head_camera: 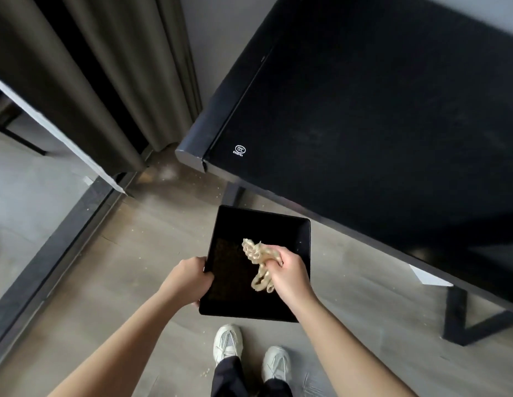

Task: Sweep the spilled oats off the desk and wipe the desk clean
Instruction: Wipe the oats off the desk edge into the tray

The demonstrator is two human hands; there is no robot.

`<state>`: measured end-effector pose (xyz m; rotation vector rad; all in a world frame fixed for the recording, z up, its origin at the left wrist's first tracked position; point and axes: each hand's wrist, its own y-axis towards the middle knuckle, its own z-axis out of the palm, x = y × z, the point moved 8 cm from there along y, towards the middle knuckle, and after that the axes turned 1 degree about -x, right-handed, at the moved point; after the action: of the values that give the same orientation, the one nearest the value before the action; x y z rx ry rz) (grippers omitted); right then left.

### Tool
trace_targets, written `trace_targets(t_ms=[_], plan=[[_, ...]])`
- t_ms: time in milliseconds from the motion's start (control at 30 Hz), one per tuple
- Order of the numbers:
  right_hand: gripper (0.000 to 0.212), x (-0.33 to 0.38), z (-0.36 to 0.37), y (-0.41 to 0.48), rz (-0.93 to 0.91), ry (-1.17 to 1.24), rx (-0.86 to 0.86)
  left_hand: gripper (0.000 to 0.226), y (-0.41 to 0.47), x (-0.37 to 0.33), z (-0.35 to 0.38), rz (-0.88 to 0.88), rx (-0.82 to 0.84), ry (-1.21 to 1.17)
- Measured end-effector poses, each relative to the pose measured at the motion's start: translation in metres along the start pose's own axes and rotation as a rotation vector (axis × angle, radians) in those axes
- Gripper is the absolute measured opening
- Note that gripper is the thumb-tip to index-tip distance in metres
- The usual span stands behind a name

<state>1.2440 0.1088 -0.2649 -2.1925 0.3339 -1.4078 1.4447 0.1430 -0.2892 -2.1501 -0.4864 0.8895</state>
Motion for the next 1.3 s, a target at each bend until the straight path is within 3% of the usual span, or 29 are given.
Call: trace_targets(t_ms=[200,333,500,667,800,900,1033,1100,1200,1300], plan=[[0.013,-0.093,0.015,0.047,0.168,0.152,-0.015,0.029,0.066,0.044,0.074,-0.103,-0.021,-0.050],[0.014,-0.150,0.029,0.082,0.224,0.172,-0.011,0.032,0.120,0.078,0.113,-0.149,-0.048,-0.104],[0.018,-0.180,0.028,0.112,0.156,-0.080,-0.084,0.032,0.174,0.102,0.134,-0.159,-0.074,-0.134],[0.042,-0.180,0.034,0.133,0.064,-0.170,-0.088,0.029,0.210,0.120,0.135,-0.145,-0.092,-0.086],[0.042,-0.158,0.043,0.143,-0.120,-0.210,-0.112,0.029,0.229,0.137,0.126,-0.131,-0.144,0.012],[0.049,-0.164,0.062,0.160,-0.075,-0.527,-0.025,0.031,0.238,0.148,0.117,-0.127,-0.164,0.105],[0.045,-0.154,0.065,0.170,-0.146,-0.586,-0.098,0.029,0.234,0.149,0.106,-0.185,-0.185,0.088],[0.040,-0.156,0.071,0.167,-0.165,-0.619,-0.049,0.035,0.220,0.141,0.097,-0.179,-0.259,0.089],[0.034,-0.147,0.072,0.155,-0.238,-0.589,-0.062,0.052,0.188,0.112,0.085,-0.022,-0.417,0.081],[0.023,-0.122,0.074,0.137,-0.367,-0.659,-0.043,0.050,0.154,0.088,0.081,0.112,-0.494,0.118]])
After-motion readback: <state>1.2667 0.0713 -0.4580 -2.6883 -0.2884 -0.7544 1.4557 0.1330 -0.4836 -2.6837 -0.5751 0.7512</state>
